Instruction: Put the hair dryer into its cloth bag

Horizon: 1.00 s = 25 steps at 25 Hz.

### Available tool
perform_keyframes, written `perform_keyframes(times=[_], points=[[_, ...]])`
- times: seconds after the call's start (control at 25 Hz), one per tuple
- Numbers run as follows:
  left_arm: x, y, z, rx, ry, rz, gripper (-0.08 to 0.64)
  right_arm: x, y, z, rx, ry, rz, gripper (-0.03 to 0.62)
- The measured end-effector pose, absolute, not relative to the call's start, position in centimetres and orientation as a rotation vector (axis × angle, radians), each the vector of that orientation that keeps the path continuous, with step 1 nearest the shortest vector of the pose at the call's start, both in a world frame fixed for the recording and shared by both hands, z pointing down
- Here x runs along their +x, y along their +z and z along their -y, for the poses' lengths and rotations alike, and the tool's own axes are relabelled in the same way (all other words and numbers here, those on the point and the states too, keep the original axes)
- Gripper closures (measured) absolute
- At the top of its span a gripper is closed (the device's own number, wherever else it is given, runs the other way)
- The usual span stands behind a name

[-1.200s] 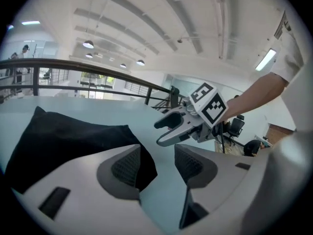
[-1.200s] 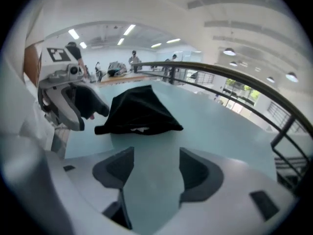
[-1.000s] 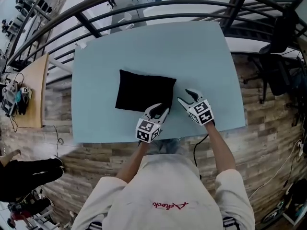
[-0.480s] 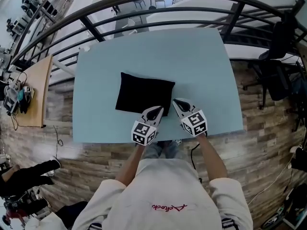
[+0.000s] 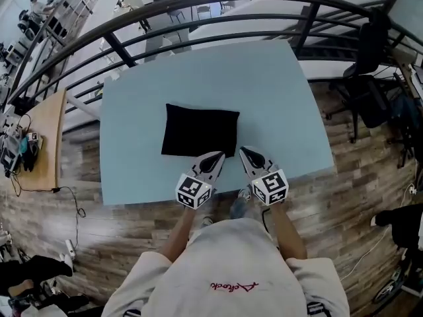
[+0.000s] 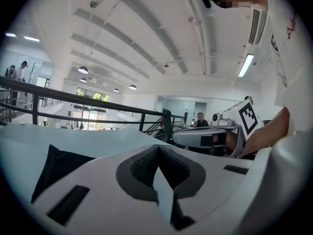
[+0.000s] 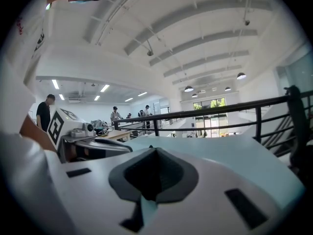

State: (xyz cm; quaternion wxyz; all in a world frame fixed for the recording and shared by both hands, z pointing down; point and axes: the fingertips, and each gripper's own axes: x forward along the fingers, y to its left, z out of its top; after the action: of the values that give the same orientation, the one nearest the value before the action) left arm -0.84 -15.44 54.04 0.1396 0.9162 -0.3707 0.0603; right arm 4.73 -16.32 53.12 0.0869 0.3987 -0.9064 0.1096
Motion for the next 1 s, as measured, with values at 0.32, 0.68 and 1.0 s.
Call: perform_keyframes(times=[0.32,0.68,1.0], points=[[-8.3,54.1,8.3,2.672,0.143,0.999,0.554,-2.7,52.1,9.5,1.265,0.233,2.670,0.578],[-13.4,53.0,0.0,2.715,0.126,0.913,0.554,-7.4,51.2,0.7,1.372,0.178,2.599,0.578],[-13.7,52.1,-5.3,2.728,0.102,0.877,0.554,-8.0,50.0,-5.1,1.391,0.128,2.564,0.578]])
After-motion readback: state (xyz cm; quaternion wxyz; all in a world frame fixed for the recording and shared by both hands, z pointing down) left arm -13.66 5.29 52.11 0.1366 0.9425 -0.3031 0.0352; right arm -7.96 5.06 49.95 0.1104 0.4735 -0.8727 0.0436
